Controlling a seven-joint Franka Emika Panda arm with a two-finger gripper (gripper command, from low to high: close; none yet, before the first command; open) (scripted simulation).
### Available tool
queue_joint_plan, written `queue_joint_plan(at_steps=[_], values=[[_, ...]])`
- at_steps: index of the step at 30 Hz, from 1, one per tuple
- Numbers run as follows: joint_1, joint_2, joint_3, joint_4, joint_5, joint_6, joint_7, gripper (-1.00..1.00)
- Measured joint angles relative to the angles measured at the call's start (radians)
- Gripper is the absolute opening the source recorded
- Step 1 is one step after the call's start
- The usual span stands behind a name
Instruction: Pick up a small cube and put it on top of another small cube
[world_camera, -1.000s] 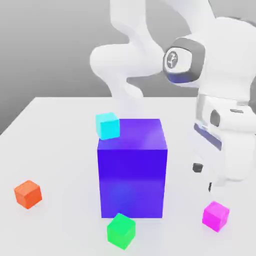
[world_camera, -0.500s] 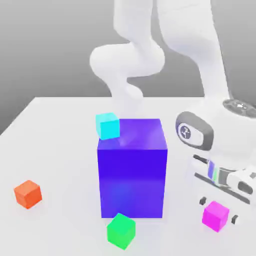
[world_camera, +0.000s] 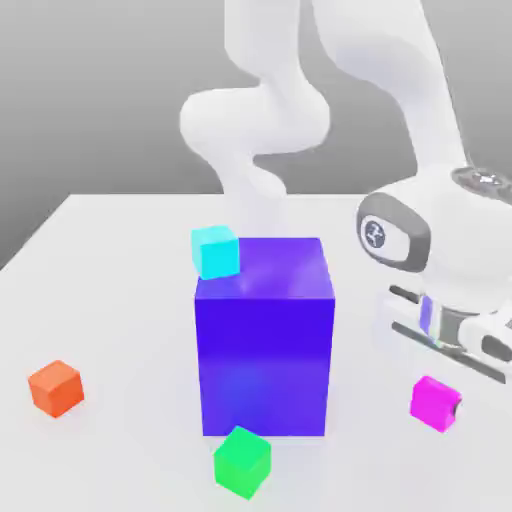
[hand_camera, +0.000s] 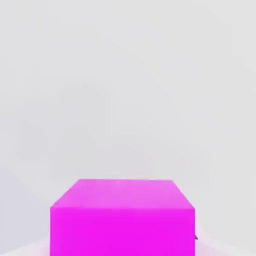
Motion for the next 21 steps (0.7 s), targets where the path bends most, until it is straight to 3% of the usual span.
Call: queue_joint_plan(at_steps=[9, 21], values=[[0.034, 0.020, -0.073, 0.055, -0.163, -0.124, 0.026, -1.00], [0.046, 0.000, -0.117, 0.125, -0.280, -0.289, -0.020, -1.00]])
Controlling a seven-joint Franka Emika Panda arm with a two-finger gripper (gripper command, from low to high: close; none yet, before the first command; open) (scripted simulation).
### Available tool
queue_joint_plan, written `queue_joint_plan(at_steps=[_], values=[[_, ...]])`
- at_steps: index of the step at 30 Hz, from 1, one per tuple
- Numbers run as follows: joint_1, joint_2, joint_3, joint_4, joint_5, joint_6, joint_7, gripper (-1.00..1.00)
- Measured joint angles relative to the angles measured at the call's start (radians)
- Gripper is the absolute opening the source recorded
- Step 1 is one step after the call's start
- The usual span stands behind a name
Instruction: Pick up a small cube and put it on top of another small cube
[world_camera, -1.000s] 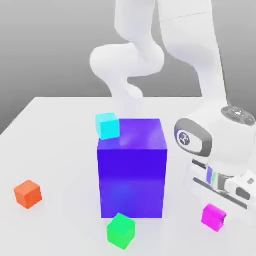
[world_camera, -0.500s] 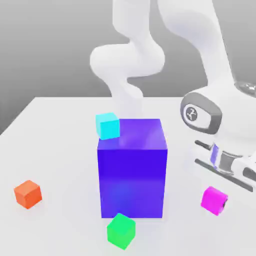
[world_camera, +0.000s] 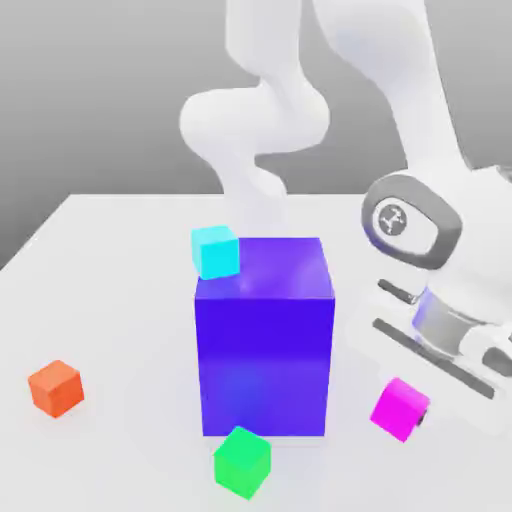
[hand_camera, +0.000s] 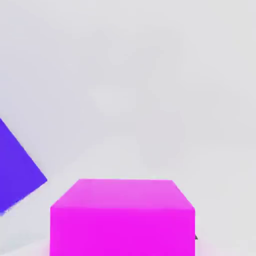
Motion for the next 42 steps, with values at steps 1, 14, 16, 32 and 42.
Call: queue_joint_plan(at_steps=[1, 14, 16, 32, 42], values=[[0.000, -0.004, -0.002, 0.006, -0.006, -0.013, -0.007, -1.00], [-0.072, -0.082, -0.022, 0.012, 0.053, -0.074, -0.269, -1.00], [-0.100, -0.098, -0.029, -0.003, 0.090, -0.055, -0.351, -1.00], [-0.341, -0.193, -0.096, -0.160, 0.461, 0.151, -1.054, -1.00], [-0.361, -0.043, -0.105, -0.180, 0.483, 0.344, -1.120, -1.00]])
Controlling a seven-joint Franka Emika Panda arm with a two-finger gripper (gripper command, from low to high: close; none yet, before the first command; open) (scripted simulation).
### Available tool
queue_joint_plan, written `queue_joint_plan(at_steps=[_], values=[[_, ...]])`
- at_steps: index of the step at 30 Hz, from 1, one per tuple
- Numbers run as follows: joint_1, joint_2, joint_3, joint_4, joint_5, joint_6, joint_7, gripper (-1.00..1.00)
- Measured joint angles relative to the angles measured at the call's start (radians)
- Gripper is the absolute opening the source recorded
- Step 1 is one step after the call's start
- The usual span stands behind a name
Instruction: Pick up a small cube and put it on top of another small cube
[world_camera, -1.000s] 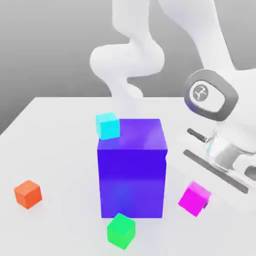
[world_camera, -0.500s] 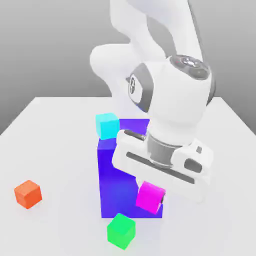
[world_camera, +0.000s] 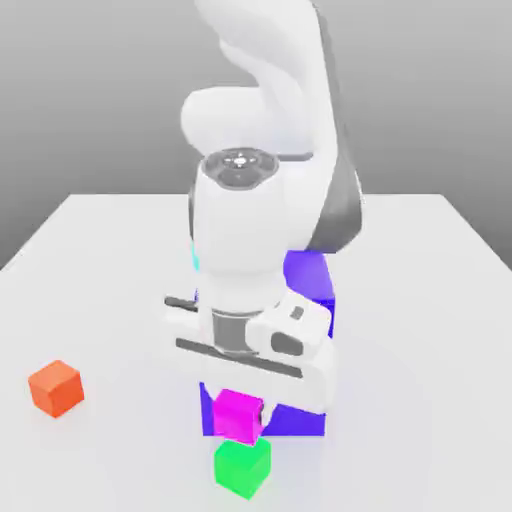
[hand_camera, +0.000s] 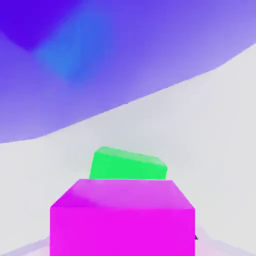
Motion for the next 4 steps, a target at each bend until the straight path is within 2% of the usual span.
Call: queue_joint_plan(at_steps=[1, 2, 4], values=[[0.002, 0.024, -0.003, 0.000, -0.003, 0.021, 0.002, -1.00], [0.002, 0.036, -0.005, 0.000, -0.004, 0.032, 0.004, 1.00], [0.002, 0.036, -0.005, 0.000, -0.004, 0.032, 0.004, 1.00]])
